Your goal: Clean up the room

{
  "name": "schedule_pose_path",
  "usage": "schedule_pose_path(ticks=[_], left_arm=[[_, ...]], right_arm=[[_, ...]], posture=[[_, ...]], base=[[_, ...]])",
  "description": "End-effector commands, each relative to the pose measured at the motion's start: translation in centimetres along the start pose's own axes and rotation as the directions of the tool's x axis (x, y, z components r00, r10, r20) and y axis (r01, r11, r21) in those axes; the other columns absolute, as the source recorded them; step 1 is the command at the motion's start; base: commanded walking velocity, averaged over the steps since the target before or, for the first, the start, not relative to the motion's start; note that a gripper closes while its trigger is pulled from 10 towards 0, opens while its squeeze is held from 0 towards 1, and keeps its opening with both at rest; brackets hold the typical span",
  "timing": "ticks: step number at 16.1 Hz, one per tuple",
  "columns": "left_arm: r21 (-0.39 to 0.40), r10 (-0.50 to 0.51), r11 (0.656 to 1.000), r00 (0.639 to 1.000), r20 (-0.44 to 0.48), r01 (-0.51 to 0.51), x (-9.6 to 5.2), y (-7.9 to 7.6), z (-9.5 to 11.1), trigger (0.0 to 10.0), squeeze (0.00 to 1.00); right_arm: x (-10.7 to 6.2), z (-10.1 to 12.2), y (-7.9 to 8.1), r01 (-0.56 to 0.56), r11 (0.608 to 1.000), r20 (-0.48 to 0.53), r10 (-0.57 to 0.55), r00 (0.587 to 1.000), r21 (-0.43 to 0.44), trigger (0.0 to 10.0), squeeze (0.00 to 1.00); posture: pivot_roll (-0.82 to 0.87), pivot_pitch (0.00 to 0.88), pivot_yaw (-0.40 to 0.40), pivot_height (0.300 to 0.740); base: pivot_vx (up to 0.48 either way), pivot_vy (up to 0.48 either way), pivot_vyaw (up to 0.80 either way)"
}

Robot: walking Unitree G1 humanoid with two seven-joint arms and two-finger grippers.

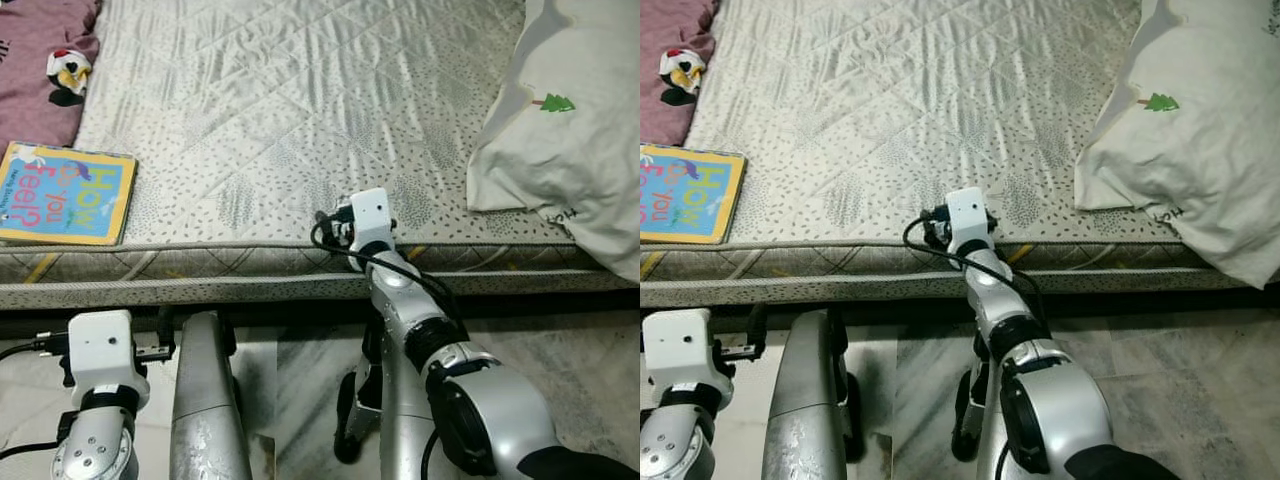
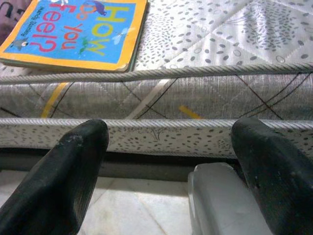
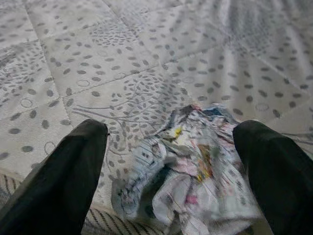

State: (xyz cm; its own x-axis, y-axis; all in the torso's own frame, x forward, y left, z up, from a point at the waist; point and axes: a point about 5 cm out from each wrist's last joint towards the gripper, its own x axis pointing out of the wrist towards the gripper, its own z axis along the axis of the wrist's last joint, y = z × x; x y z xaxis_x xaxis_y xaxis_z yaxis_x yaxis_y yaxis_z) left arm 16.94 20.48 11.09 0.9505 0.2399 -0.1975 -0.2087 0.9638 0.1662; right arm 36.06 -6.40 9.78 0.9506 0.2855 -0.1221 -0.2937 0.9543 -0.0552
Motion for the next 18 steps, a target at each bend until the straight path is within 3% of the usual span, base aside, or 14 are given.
schedule_pose_path(ticks=[1,3,4,5,8,10,11,12,18], left_arm=[[0.006,0.0,1.0,1.0,-0.02,0.0,-0.1,-0.1,-0.3,10.0,0.0],[0.005,0.0,1.0,1.0,-0.014,0.0,0.1,-0.3,-0.2,10.0,0.0],[0.01,0.001,1.0,1.0,-0.01,-0.001,0.1,-0.3,-0.2,10.0,0.0],[0.014,0.003,1.0,1.0,-0.011,-0.003,0.1,-0.2,-0.3,10.0,0.0],[0.014,0.013,1.0,1.0,-0.014,-0.013,0.0,-0.2,-0.4,10.0,0.0],[0.009,0.021,1.0,1.0,-0.014,-0.021,0.2,-0.2,-0.5,10.0,0.0],[0.006,0.024,1.0,1.0,-0.015,-0.024,0.3,-0.2,-0.6,10.0,0.0],[0.005,0.025,1.0,1.0,-0.014,-0.025,0.4,-0.2,-0.6,10.0,0.0],[-0.003,0.035,0.999,0.999,0.015,-0.035,1.4,-0.4,-0.2,10.0,0.0]], right_arm=[[0.1,-0.1,0.3,0.021,1.0,-0.01,-0.021,1.0,0.018,10.0,0.0],[0.2,-0.3,0.7,0.039,0.999,-0.033,-0.038,0.999,0.027,10.0,0.0],[0.2,-0.6,0.8,0.07,0.993,-0.072,-0.064,0.995,0.091,10.0,0.0],[0.2,-0.7,0.8,0.093,0.991,-0.093,-0.084,0.992,0.094,10.0,0.0],[0.1,-1.5,1.1,0.129,0.991,-0.17,-0.122,0.978,0.025,10.0,0.0],[-0.3,-2.7,1.7,0.095,0.995,-0.233,-0.092,0.968,0.004,10.0,0.0],[-0.4,-2.9,1.9,0.087,0.996,-0.248,-0.08,0.966,0.017,4.0,0.0],[-0.4,-3.0,2.0,0.09,0.995,-0.254,-0.079,0.964,0.031,0.0,0.0],[0.0,-2.1,1.7,0.093,0.995,-0.236,-0.079,0.969,0.048,0.0,0.0]], posture=[[0.21,0.282,-0.076,0.543],[0.22,0.278,-0.084,0.543],[0.23,0.276,-0.091,0.543],[0.23,0.271,-0.094,0.543],[0.24,0.263,-0.102,0.543],[0.24,0.254,-0.108,0.543],[0.24,0.252,-0.109,0.543],[0.24,0.251,-0.11,0.543],[0.23,0.21,-0.121,0.543]], base=[[0.0,0.0,0.0],[0.0,0.0,0.0],[0.0,0.0,0.0],[0.0,0.0,0.0],[0.0,0.0,0.0],[0.0,0.0,0.0],[0.0,0.0,0.0],[0.0,0.0,0.0],[0.0,0.0,0.0]])
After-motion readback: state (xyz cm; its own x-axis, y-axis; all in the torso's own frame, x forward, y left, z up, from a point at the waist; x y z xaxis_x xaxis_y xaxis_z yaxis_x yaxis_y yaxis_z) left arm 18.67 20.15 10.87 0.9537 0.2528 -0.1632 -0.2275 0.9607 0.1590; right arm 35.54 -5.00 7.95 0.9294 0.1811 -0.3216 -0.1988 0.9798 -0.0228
